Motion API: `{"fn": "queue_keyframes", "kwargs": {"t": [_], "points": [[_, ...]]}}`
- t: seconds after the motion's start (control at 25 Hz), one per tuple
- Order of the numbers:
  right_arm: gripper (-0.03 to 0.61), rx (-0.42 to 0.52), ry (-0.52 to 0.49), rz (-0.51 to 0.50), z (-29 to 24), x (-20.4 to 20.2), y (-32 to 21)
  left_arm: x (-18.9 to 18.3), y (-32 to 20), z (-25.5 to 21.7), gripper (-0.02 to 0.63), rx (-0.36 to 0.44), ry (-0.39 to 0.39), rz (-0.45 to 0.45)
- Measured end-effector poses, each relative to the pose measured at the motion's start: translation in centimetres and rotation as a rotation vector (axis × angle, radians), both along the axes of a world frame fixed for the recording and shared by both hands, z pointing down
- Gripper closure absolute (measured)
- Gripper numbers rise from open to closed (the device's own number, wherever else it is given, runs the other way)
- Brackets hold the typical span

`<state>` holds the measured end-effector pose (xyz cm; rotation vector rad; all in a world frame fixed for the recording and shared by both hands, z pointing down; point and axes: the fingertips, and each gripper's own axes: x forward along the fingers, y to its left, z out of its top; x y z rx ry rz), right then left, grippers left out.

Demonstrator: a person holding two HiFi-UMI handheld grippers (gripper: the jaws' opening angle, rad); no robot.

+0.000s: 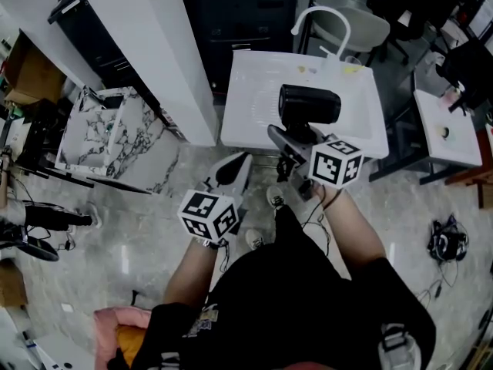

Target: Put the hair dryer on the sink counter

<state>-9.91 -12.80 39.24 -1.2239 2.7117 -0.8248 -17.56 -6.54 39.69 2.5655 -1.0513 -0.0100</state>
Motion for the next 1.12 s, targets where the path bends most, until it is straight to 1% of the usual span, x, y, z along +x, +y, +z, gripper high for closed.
{"fn": "queue_keyframes", "kwargs": {"t": [0.2, 0.36, 0.84, 1.12], "points": [[0.360, -0.014, -0.008, -0.004, 0.7, -0.1, -2.7, 0.2, -1.9, 0.3, 0.611, 0.002, -0.008, 0.009], [0.360, -0.030, -0.010, -0.009, 1.3, 0.6, -5.5, 0.9, -4.2, 0.7, 0.611, -0.002, -0.011, 0.005], [0.360, -0.084, -0.025, -0.021, 3.7, 2.0, -16.5, 2.9, -13.6, 2.1, 0.611, -0.028, -0.025, -0.008], [0.360, -0.126, -0.020, -0.029, 5.7, 2.2, -22.8, 3.3, -18.8, 3.3, 0.611, -0.063, -0.028, -0.017]]}}
